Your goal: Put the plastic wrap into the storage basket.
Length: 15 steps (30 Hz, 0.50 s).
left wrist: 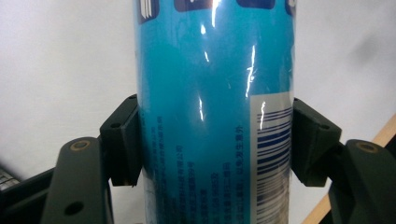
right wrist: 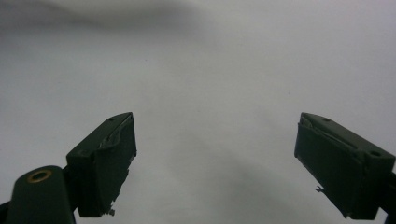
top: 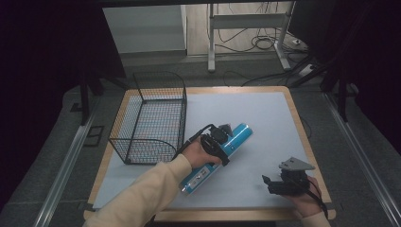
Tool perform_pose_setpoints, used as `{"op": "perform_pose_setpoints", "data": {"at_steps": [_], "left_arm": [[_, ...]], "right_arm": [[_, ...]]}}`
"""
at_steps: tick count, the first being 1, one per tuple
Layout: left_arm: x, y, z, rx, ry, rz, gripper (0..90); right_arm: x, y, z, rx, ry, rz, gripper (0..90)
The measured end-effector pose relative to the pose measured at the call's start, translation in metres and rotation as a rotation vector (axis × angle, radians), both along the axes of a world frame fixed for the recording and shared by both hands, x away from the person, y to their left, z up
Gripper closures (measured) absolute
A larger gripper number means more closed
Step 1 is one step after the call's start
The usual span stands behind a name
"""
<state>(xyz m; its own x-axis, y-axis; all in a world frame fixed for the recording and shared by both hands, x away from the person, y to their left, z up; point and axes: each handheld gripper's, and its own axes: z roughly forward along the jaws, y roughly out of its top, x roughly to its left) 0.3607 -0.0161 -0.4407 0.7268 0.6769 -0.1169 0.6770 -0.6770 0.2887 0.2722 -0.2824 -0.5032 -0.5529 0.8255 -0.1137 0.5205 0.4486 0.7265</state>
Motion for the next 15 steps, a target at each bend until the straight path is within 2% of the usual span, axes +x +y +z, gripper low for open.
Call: {"op": "perform_pose_setpoints", "data": {"at_steps": [15], "left_arm": [[0.011,0.009,0.026,-0.009,-0.024,0.009,31.4]], "right_arm": [[0.0,0.0,0.0,-0.002,0.0,-0.003,13.0]]}}
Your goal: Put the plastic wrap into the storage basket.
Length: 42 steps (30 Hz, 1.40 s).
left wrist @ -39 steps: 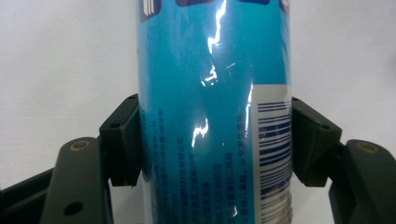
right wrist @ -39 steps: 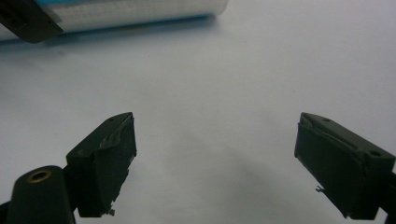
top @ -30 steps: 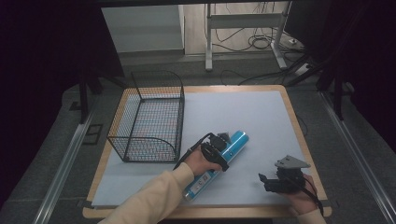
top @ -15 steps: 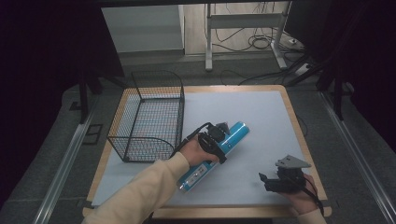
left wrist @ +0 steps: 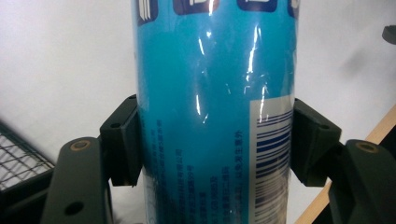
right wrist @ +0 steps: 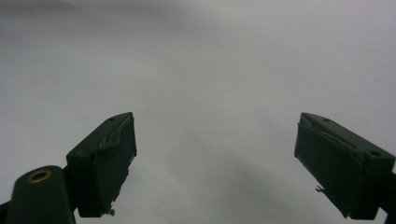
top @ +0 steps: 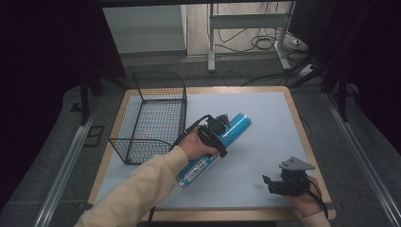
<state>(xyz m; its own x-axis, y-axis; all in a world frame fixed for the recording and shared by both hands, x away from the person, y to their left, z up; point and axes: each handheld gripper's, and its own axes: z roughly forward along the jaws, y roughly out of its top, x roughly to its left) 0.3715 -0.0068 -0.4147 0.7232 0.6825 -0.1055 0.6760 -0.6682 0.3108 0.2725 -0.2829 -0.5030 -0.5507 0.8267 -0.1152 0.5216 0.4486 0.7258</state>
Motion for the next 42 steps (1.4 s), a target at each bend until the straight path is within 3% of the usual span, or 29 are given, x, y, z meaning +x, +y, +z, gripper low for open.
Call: {"op": "perform_pose_setpoints", "data": {"at_steps": [15,30,42], "left_arm": [[0.013,-0.003,0.021,-0.003,-0.033,0.009,31.4],[0.027,-0.005,0.032,0.011,-0.038,0.013,31.4],[0.04,-0.007,0.051,0.015,-0.052,0.021,31.5]], "right_arm": [[0.0,0.001,-0.001,-0.004,-0.001,0.001,13.2],[0.001,0.001,0.0,-0.001,-0.002,0.003,13.2],[0.001,0.0,0.0,0.006,-0.002,0.002,13.2]]}}
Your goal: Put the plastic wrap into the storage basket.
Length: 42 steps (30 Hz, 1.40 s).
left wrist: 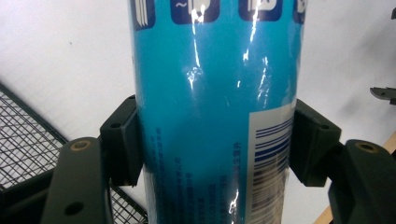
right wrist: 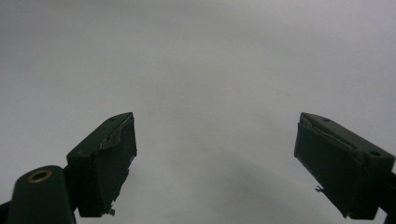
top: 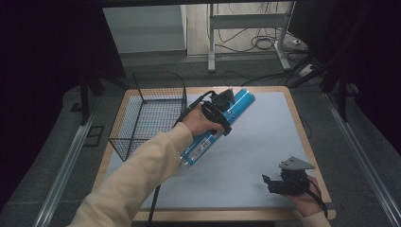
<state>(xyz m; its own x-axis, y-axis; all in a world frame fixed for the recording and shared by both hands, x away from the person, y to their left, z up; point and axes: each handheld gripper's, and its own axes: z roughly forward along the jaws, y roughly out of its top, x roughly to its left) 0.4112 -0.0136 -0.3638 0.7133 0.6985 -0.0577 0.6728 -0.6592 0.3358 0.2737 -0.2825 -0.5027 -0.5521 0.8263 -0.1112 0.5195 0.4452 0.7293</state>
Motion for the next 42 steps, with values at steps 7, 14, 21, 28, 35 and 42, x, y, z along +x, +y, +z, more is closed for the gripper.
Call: {"op": "perform_pose_setpoints", "data": {"at_steps": [7,14,21,28,35,42], "left_arm": [[0.008,0.002,0.009,0.012,-0.011,0.004,31.5],[0.017,0.006,0.017,0.014,-0.018,0.024,31.5],[0.025,0.008,0.026,0.018,-0.03,0.036,31.5],[0.04,0.011,0.035,0.034,-0.047,0.053,31.5],[0.053,0.014,0.039,0.04,-0.049,0.07,31.5],[0.068,0.017,0.045,0.051,-0.058,0.079,31.5]], "right_arm": [[0.001,-0.001,0.0,-0.002,0.0,-0.002,13.3],[0.001,0.0,0.0,-0.001,0.003,0.0,13.3],[0.001,0.0,0.0,-0.001,0.005,-0.003,13.4],[0.002,-0.002,0.0,-0.003,0.007,-0.007,13.5],[0.002,-0.002,-0.001,-0.002,0.009,-0.01,13.6],[0.002,-0.002,-0.001,-0.005,0.011,-0.01,13.6]]}}
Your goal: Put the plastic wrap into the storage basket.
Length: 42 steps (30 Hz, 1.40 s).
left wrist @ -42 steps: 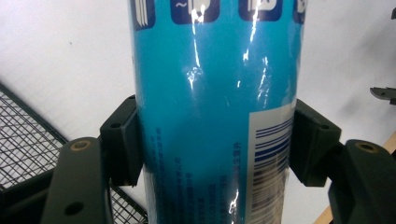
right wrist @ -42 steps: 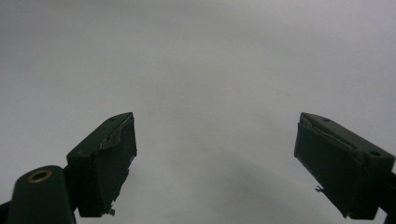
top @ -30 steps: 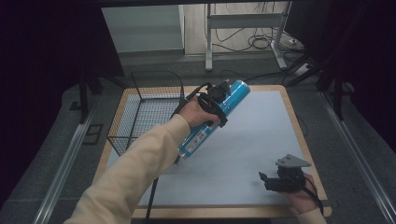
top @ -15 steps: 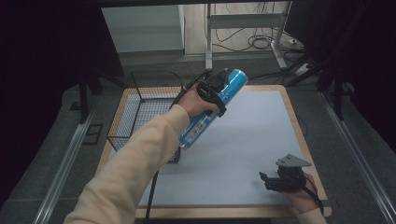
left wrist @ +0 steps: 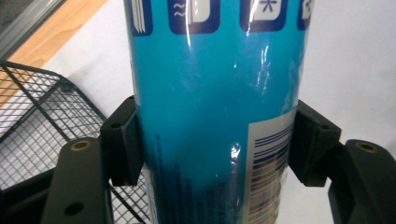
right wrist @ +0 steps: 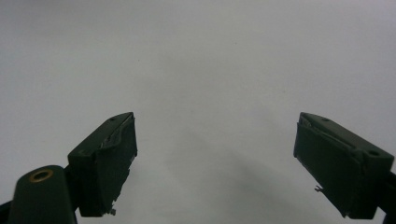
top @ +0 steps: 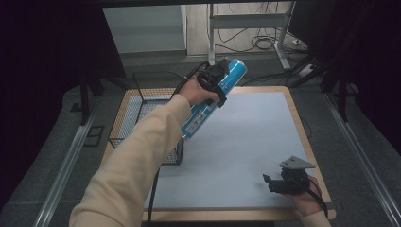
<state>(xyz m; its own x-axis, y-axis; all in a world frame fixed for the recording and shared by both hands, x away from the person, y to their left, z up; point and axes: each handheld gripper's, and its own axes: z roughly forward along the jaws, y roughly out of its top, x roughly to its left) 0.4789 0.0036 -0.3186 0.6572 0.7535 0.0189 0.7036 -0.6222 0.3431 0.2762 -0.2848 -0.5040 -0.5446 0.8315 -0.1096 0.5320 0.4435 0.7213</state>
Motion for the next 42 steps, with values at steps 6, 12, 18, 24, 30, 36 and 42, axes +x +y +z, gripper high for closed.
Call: {"op": "perform_pose_setpoints", "data": {"at_steps": [6,12,18,24,30,36,42], "left_arm": [[0.008,0.004,0.001,0.003,0.001,0.011,31.5],[0.016,0.012,0.003,0.012,-0.004,0.021,31.5],[0.022,0.021,0.002,0.018,-0.013,0.044,31.5],[0.029,0.033,0.0,0.028,-0.01,0.071,31.5],[0.034,0.045,-0.004,0.037,-0.008,0.098,31.5],[0.037,0.058,-0.008,0.048,-0.004,0.124,31.5],[0.036,0.07,-0.014,0.058,0.003,0.146,31.5]], "right_arm": [[0.0,-0.001,-0.001,0.002,0.0,-0.003,13.6],[0.0,-0.001,-0.001,-0.001,-0.001,-0.004,13.6],[0.0,-0.001,-0.001,-0.001,-0.001,-0.007,13.6],[0.001,-0.002,-0.001,-0.004,0.002,-0.011,13.6],[0.001,-0.002,-0.001,-0.007,0.002,-0.013,13.7],[0.001,-0.002,-0.002,-0.007,0.005,-0.014,13.6],[0.001,-0.001,-0.002,-0.011,0.002,-0.01,13.6]]}}
